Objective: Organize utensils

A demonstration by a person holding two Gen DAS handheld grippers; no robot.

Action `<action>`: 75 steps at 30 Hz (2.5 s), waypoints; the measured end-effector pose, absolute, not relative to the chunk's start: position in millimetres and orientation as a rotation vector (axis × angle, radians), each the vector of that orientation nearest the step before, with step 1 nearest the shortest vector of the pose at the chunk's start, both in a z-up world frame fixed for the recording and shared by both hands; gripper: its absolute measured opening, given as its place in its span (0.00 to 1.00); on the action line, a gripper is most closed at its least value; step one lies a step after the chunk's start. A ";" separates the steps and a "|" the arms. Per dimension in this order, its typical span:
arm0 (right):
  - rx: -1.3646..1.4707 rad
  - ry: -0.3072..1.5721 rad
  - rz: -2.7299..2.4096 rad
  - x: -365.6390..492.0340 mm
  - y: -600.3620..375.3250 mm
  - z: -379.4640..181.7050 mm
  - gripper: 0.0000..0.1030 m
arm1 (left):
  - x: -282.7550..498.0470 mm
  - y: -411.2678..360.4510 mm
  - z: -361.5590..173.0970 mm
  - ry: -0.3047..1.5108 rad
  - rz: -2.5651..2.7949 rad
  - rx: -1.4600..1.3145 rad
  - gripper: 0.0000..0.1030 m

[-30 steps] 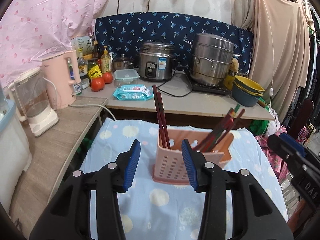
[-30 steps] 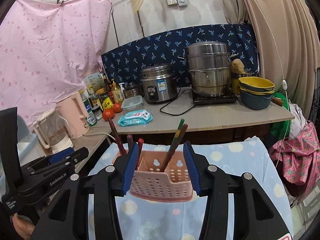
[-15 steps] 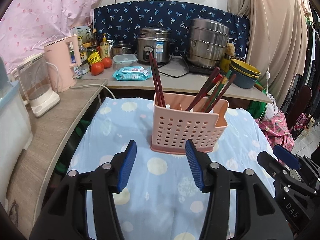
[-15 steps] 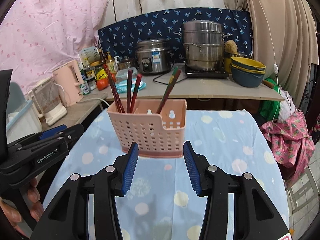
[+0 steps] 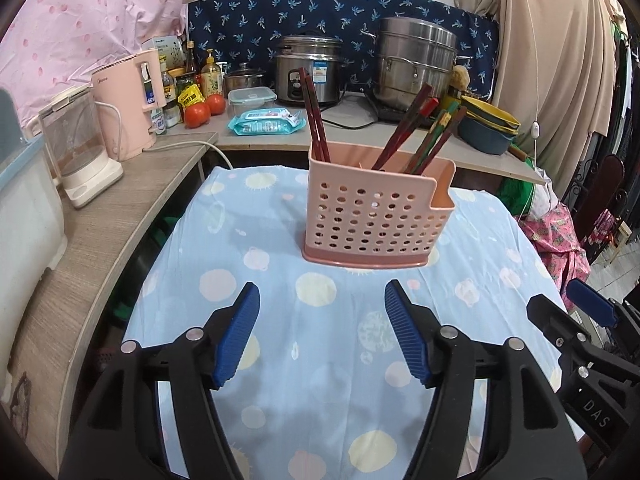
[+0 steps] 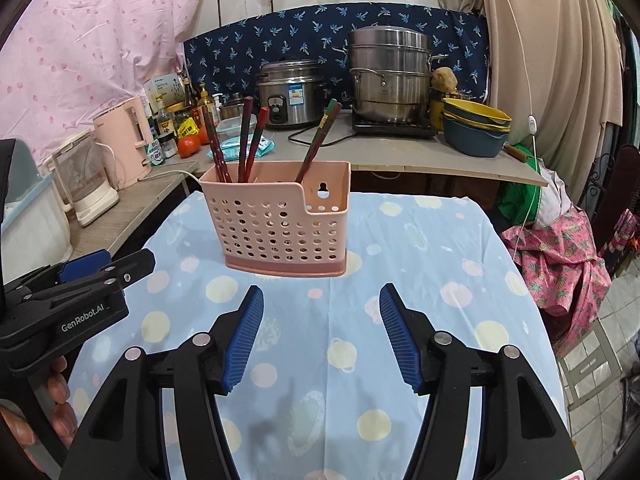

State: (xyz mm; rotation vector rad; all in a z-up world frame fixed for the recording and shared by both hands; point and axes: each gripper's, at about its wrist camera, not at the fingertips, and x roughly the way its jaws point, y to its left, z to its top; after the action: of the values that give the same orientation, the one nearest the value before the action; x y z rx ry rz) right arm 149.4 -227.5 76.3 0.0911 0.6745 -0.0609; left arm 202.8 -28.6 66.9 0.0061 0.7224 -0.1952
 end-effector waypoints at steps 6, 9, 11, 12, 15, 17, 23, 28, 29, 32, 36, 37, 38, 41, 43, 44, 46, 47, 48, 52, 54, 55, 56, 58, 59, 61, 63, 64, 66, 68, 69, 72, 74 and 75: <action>0.093 0.692 -0.075 143.0 -229.5 68.6 0.61 | 196.2 -29.2 57.9 0.739 -0.185 0.018 0.69; 0.105 0.701 -0.079 139.9 -232.7 64.6 0.62 | 192.7 -29.3 54.4 0.740 -0.172 0.025 0.78; 0.108 0.706 -0.084 138.5 -234.3 62.3 0.65 | 190.0 -29.3 52.6 0.739 -0.164 0.031 0.80; 0.109 0.710 -0.087 137.8 -235.0 60.7 0.65 | 188.9 -29.4 51.5 0.741 -0.162 0.032 0.83; 0.113 0.715 -0.094 135.1 -237.5 57.1 0.67 | 187.3 -28.7 49.5 0.745 -0.155 0.032 0.86; 0.118 0.711 -0.099 133.1 -239.3 55.9 0.70 | 186.4 -27.6 47.4 0.751 -0.146 0.026 0.89; 0.134 0.708 -0.110 129.2 -243.8 50.9 0.84 | 185.3 -23.3 40.1 0.771 -0.125 0.013 0.92; 0.134 0.730 -0.122 129.5 -246.1 44.8 0.84 | 184.0 -21.2 36.7 0.764 -0.090 0.030 0.93; 0.134 0.731 -0.125 129.5 -247.0 44.1 0.84 | 183.8 -21.5 36.5 0.762 -0.082 0.039 0.93; 0.140 0.730 -0.130 128.7 -249.1 42.5 0.85 | 182.8 -21.7 35.6 0.754 -0.064 0.059 0.93; 0.135 0.735 -0.135 127.7 -249.3 40.5 0.94 | 181.7 -23.1 33.7 0.749 -0.051 0.081 0.93; 0.133 0.733 -0.137 127.5 -248.6 40.4 0.94 | 182.1 -23.0 32.8 0.750 -0.050 0.084 0.93; 0.132 0.733 -0.139 127.4 -248.5 40.3 0.94 | 182.2 -22.8 31.8 0.751 -0.051 0.087 0.93; 0.128 0.740 -0.145 128.7 -247.8 39.1 0.94 | 183.3 -22.7 29.7 0.756 -0.049 0.089 0.93; 0.130 0.747 -0.147 130.1 -247.7 37.8 0.94 | 184.5 -21.9 28.5 0.761 -0.050 0.082 0.93; 0.129 0.749 -0.147 130.5 -247.3 37.3 0.94 | 184.9 -21.6 27.9 0.765 -0.050 0.081 0.93; 0.127 0.751 -0.147 131.3 -246.9 36.1 0.94 | 185.2 -21.7 26.5 0.770 -0.049 0.084 0.93; 0.124 0.752 -0.147 131.9 -246.1 35.6 0.94 | 185.6 -21.7 25.7 0.770 -0.045 0.089 0.93; 0.122 0.753 -0.147 132.4 -245.4 34.8 0.94 | 185.8 -21.7 24.9 0.769 -0.040 0.094 0.93; 0.123 0.760 -0.145 134.5 -244.3 31.5 0.94 | 187.1 -21.6 22.1 0.776 -0.036 0.091 0.93; 0.126 0.761 -0.145 134.8 -244.1 30.2 0.94 | 189.9 -19.8 18.6 0.798 -0.032 0.075 0.93; 0.127 0.763 -0.146 135.7 -244.0 29.7 0.94 | 191.1 -18.7 16.9 0.808 -0.031 0.066 0.93; 0.127 0.765 -0.146 136.6 -244.1 29.1 0.94 | 191.7 -17.9 15.5 0.813 -0.027 0.060 0.93; 0.125 0.766 -0.149 137.6 -244.2 28.0 0.94 | 193.0 -17.0 14.0 0.817 -0.020 0.058 0.93; 0.125 0.765 -0.150 138.0 -244.3 27.5 0.94 | 193.2 -16.4 13.6 0.817 -0.019 0.059 0.93; 0.127 0.765 -0.153 138.6 -244.7 26.2 0.94 | 193.2 -17.1 14.1 0.811 -0.019 0.063 0.93; 0.130 0.768 -0.154 139.9 -245.4 24.8 0.94 | 192.7 -19.3 14.8 0.803 -0.021 0.072 0.93; 0.130 0.768 -0.156 140.6 -245.5 24.1 0.94 | 192.5 -20.6 15.2 0.799 -0.022 0.078 0.93; 0.130 0.769 -0.158 141.0 -246.2 22.8 0.94 | 192.7 -23.3 16.1 0.793 -0.026 0.086 0.93; 0.133 0.770 -0.161 141.9 -247.6 22.4 0.94 | 192.6 -25.3 17.2 0.788 -0.029 0.092 0.93; 0.133 0.769 -0.163 142.1 -248.3 22.1 0.94 | 192.4 -26.0 17.5 0.786 -0.032 0.094 0.93; 0.134 0.769 -0.168 142.4 -250.0 21.5 0.94 | 192.0 -27.9 18.1 0.783 -0.036 0.098 0.93; 0.136 0.770 -0.170 142.8 -251.3 20.9 0.94 | 191.8 -28.8 18.4 0.783 -0.038 0.096 0.93; 0.138 0.770 -0.171 143.0 -251.6 20.7 0.94 | 191.5 -29.0 18.6 0.782 -0.038 0.097 0.93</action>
State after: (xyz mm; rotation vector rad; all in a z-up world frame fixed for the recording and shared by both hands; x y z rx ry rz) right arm 143.0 -251.6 20.7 0.1376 0.7700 -0.1708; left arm 191.5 -29.0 18.6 0.0968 0.7821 -0.0382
